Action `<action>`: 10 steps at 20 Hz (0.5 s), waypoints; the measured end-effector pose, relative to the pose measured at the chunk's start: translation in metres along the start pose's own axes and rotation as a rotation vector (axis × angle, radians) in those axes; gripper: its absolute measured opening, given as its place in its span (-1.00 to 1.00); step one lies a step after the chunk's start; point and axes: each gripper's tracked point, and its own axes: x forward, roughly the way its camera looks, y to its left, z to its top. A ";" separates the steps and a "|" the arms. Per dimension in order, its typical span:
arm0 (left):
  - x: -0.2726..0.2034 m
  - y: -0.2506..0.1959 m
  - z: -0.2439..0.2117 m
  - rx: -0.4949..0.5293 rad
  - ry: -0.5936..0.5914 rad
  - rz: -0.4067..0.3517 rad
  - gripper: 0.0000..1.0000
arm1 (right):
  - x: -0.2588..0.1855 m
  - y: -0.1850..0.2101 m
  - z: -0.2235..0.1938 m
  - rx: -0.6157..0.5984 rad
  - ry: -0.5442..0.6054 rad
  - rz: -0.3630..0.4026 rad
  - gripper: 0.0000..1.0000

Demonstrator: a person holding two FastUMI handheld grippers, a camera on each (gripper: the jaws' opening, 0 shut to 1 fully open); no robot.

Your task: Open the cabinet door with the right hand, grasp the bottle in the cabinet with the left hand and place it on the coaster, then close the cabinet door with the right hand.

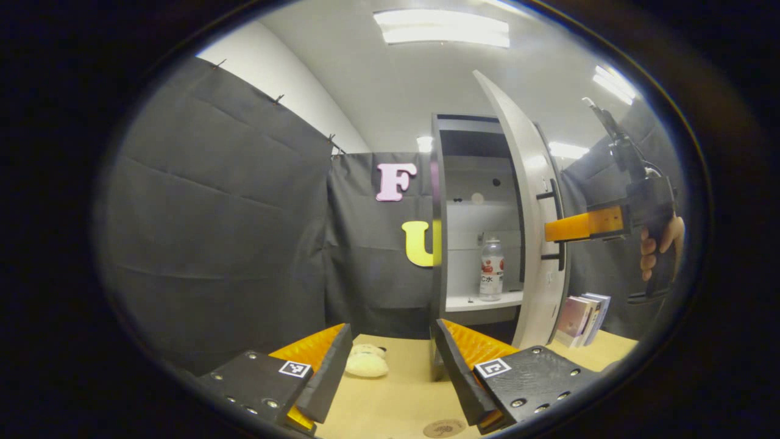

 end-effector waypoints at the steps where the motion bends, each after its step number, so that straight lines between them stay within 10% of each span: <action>1: 0.001 -0.004 0.000 -0.001 0.000 -0.008 0.61 | -0.004 -0.002 0.000 0.001 0.000 -0.003 -0.55; 10: 0.011 -0.053 0.002 -0.012 -0.011 -0.101 0.60 | -0.044 -0.024 0.003 0.001 -0.011 -0.060 -0.55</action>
